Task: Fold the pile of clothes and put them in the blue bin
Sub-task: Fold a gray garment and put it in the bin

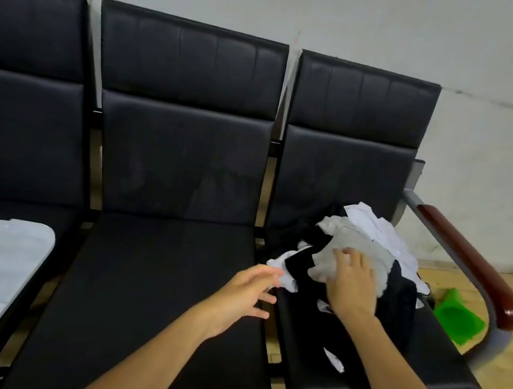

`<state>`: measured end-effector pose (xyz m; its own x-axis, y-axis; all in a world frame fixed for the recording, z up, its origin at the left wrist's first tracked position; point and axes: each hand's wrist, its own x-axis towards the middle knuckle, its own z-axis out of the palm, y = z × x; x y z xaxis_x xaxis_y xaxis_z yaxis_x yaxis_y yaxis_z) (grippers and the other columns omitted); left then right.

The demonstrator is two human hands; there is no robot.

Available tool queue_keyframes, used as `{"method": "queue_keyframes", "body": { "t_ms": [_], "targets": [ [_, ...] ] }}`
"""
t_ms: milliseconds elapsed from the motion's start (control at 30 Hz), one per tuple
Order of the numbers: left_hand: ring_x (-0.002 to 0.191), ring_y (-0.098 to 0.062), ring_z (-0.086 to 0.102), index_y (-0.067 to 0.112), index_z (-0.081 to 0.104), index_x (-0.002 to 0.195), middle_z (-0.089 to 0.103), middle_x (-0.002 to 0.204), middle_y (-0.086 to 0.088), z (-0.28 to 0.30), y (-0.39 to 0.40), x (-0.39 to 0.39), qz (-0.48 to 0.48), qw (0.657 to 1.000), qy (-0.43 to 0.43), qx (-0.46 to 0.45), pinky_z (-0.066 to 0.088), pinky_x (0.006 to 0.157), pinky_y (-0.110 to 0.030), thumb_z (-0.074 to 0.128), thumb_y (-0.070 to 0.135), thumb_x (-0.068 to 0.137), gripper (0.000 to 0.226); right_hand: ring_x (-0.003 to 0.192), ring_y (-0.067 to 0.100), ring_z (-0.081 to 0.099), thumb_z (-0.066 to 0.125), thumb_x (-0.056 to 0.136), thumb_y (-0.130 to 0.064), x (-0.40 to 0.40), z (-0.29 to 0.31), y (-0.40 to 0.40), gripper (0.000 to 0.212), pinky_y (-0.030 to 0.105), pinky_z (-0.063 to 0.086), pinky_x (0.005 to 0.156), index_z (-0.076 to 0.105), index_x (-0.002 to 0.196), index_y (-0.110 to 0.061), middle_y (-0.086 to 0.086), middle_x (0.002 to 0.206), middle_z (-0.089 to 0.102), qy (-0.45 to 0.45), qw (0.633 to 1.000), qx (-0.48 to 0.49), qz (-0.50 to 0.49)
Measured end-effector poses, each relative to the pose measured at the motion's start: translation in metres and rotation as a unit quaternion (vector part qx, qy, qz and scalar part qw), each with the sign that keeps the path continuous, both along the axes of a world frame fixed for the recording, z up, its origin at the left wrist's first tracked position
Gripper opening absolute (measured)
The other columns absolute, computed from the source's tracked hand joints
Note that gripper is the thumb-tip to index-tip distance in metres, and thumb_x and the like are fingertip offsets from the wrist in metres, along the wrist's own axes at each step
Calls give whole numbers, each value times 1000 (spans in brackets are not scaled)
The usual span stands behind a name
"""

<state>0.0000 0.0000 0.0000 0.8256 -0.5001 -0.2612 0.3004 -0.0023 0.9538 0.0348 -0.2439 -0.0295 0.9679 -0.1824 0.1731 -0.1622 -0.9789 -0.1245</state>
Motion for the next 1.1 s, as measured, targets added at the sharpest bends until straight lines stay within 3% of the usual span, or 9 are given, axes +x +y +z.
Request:
{"method": "queue_keyframes", "body": {
  "t_ms": [133,233,467,567,700,800,867,967,1100],
  "targets": [
    [97,-18,63,19,68,113,64,112,-8,2,0,4,21,1000,3,14,54,80,-30,51,29,102,23,117,25,50,59,95,-25,11,7,-41,28,35,44,87,65,122,-21,2,121,54,84,992,-69,-58],
    [90,-15,61,14,68,109,65,99,-2,-2,7,8,16,999,-2,43,51,76,-27,49,29,103,25,88,29,61,54,98,-27,14,10,-53,24,36,49,73,73,88,-14,5,91,62,37,997,-4,-74],
    [84,-13,64,14,66,108,67,95,-2,24,10,12,57,995,-62,49,52,75,-29,47,22,104,21,66,41,60,50,93,-5,9,117,-46,21,35,35,59,60,74,-6,20,71,63,-184,981,-42,-45],
    [94,-14,67,22,60,121,69,108,-1,57,2,13,58,990,-129,17,56,82,-29,51,23,102,21,55,30,45,47,101,-16,-3,181,-29,32,31,28,61,44,69,-18,9,60,51,-324,944,53,-2],
    [108,-9,65,38,40,141,59,128,11,94,-9,9,14,981,-191,13,57,93,-35,64,31,95,53,53,6,37,42,101,-16,1,245,-16,35,15,30,53,42,66,-18,-9,57,39,-401,895,194,-9],
    [122,-11,58,42,20,152,42,141,12,98,-22,-5,-48,981,-180,48,53,94,-27,73,33,88,83,69,19,45,43,100,-16,22,272,-43,45,28,35,62,39,55,-13,2,58,41,-410,842,319,-146],
    [129,-8,47,41,14,152,34,144,13,94,-29,-13,-75,974,-210,49,46,94,-16,73,29,89,86,81,18,47,43,101,-25,27,290,-42,40,35,41,70,52,66,-9,7,71,52,-413,820,359,-167],
    [125,-5,45,39,10,153,35,142,14,98,-33,-17,-53,976,-207,26,46,95,-17,73,32,88,90,65,15,47,41,104,-29,19,319,-2,40,29,37,62,53,69,-13,2,70,51,-364,831,419,-35],
    [130,-17,43,32,22,151,39,141,3,113,-23,-12,26,968,-245,41,43,104,-28,73,32,87,82,78,18,68,46,103,-18,3,337,55,28,33,58,70,67,88,-7,7,84,70,-280,733,613,94]
  ]
}}
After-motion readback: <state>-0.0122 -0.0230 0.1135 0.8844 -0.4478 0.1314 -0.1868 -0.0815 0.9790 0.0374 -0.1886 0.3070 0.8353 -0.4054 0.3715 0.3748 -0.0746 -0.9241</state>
